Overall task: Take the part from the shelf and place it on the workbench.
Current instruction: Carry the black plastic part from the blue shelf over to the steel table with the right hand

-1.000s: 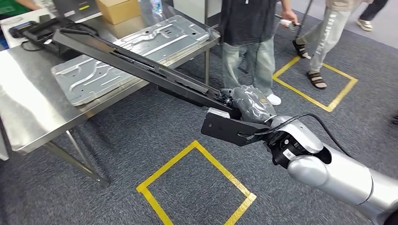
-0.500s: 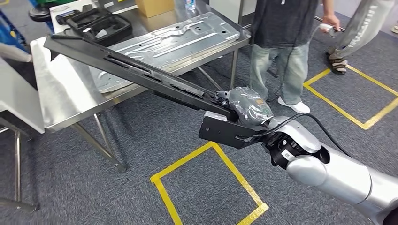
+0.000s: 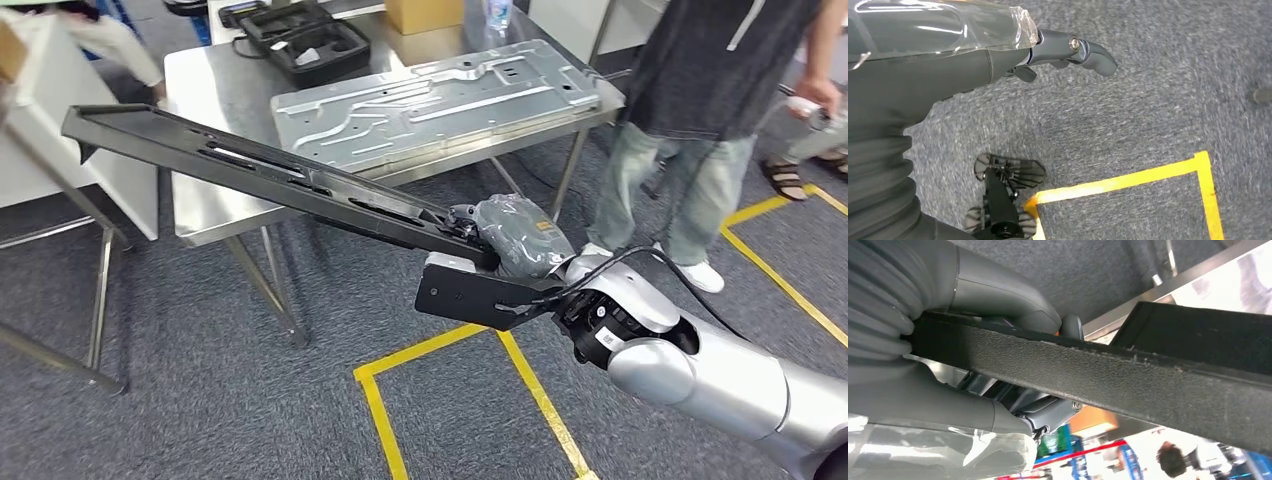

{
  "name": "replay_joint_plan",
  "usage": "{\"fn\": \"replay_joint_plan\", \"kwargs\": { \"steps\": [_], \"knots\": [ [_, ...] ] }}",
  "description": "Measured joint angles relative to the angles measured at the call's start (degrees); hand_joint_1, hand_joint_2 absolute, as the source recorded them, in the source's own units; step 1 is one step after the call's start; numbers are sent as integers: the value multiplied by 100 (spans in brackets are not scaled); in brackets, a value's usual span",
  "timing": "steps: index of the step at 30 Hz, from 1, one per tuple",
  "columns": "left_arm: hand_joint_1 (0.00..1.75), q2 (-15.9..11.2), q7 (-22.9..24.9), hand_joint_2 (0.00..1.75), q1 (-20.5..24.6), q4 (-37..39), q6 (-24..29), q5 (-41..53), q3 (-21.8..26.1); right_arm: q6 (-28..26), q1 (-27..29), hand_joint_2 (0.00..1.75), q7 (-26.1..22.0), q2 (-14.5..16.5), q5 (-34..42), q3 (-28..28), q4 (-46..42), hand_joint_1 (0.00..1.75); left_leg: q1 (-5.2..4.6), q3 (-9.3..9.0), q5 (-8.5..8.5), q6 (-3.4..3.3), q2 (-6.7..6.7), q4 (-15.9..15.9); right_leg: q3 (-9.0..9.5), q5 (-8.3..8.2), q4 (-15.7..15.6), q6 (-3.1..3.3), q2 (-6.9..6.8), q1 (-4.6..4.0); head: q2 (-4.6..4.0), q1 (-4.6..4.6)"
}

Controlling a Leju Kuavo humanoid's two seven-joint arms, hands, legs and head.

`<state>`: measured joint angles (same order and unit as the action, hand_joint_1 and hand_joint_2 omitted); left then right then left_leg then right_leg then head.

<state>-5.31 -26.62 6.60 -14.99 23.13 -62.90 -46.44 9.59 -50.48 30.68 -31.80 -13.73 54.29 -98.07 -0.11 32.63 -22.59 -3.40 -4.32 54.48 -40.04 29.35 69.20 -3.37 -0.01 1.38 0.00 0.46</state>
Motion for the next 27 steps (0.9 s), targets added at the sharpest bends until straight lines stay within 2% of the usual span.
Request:
{"fn": "replay_joint_plan", "kwargs": {
  "steps": [2,3,4,6,7,9,10,11,12,13,14,15,17,18,19,21,23,24,25,27],
  "knots": [
    [0,1,0,175,1,0,-3,0,-2,1,-9,175,-1,-3,0,7,-1,175,18,4,-53,61,-170,59,328,-415,-811,-15,252,50,0,1],
    [0,2,-1,175,4,0,-5,0,-2,1,-13,175,-1,-5,1,9,-1,175,21,20,-77,92,-235,91,438,-517,-1073,-11,359,66,0,0],
    [0,1,-2,175,1,0,-7,0,-3,1,-18,175,0,-8,0,12,-2,175,24,42,-95,124,-293,109,490,-542,-1202,7,427,67,0,-1],
    [0,-5,-4,175,-27,0,-8,0,-4,0,-34,175,3,-9,-3,15,-3,175,43,67,-105,180,-366,102,497,-530,-1222,81,337,43,0,-1],
    [0,-8,-5,175,-44,0,-9,0,-5,-3,-45,175,6,-5,-9,15,-5,175,44,86,-126,211,-303,125,505,-530,-1228,121,292,41,0,-5],
    [0,-11,-6,175,-48,0,-16,1,-10,-11,-63,175,22,-4,-37,13,-11,175,39,245,-306,271,0,452,524,-531,-1241,189,204,51,-1,-25],
    [0,-9,-7,175,-38,0,-24,1,-11,-16,-63,175,31,-5,-61,13,-14,175,38,415,-467,300,181,798,531,-523,-1241,211,163,43,-1,-37],
    [0,-10,-7,175,-27,0,-46,3,-12,-19,-59,175,37,-8,-90,15,-16,175,49,629,-638,323,282,1213,534,-514,-1240,226,123,34,-1,-45],
    [0,-9,-9,175,-21,0,-85,7,-13,-20,-51,175,39,-9,-119,18,-18,175,61,830,-763,338,326,1587,536,-506,-1239,229,87,26,-1,-47],
    [0,-8,-10,175,-20,0,-141,11,-14,-21,-43,175,38,-9,-145,22,-18,175,69,965,-802,345,345,1810,540,-495,-1239,228,51,18,-1,-49],
    [0,-8,-11,175,-22,0,-210,16,-16,-20,-36,175,37,-9,-166,25,-18,175,73,990,-737,342,350,1809,548,-485,-1238,222,24,13,-1,-50],
    [0,-9,-13,175,-21,0,-285,18,-17,-16,-33,175,34,-9,-182,26,-19,175,71,893,-581,329,356,1573,561,-475,-1238,214,-2,9,0,-51],
    [0,-20,-17,175,-15,0,-431,25,-19,-8,-37,175,30,-9,-199,27,-20,175,36,489,-197,262,403,720,594,-452,-1240,185,-43,-3,0,-51],
    [0,-27,-20,175,-9,0,-489,30,-20,-2,-40,175,28,-9,-203,27,-21,175,9,331,-78,226,425,384,606,-440,-1243,166,-57,-10,0,-50],
    [0,-32,-23,175,-3,0,-530,36,-20,4,-42,175,27,-9,-205,27,-22,175,-19,239,-27,192,445,184,614,-428,-1247,142,-66,-13,0,-49],
    [0,-38,-26,175,0,0,-567,44,-21,22,-44,175,23,-9,-208,29,-27,175,-54,209,-38,141,437,125,637,-412,-1272,84,-76,-11,-1,-46],
    [0,-43,-26,175,0,0,-584,54,-22,42,-51,175,17,-11,-209,29,-42,175,-37,132,-24,76,421,66,648,-354,-1217,30,-76,-3,-1,-44],
    [0,-44,-26,175,6,0,-589,60,-22,49,-55,175,11,-13,-211,28,-49,175,-24,85,-15,39,414,35,591,-261,-1059,17,-72,-6,-1,-40],
    [0,-44,-26,175,11,0,-596,65,-23,59,-55,175,5,-14,-213,29,-53,175,-16,48,-15,6,407,17,453,-111,-751,16,-67,-8,-1,-36],
    [0,-44,-23,175,19,0,-608,68,-23,79,-45,175,-1,-14,-214,43,-53,175,-30,8,-39,-46,394,17,30,200,55,15,-61,-19,-1,-27]
  ]
}}
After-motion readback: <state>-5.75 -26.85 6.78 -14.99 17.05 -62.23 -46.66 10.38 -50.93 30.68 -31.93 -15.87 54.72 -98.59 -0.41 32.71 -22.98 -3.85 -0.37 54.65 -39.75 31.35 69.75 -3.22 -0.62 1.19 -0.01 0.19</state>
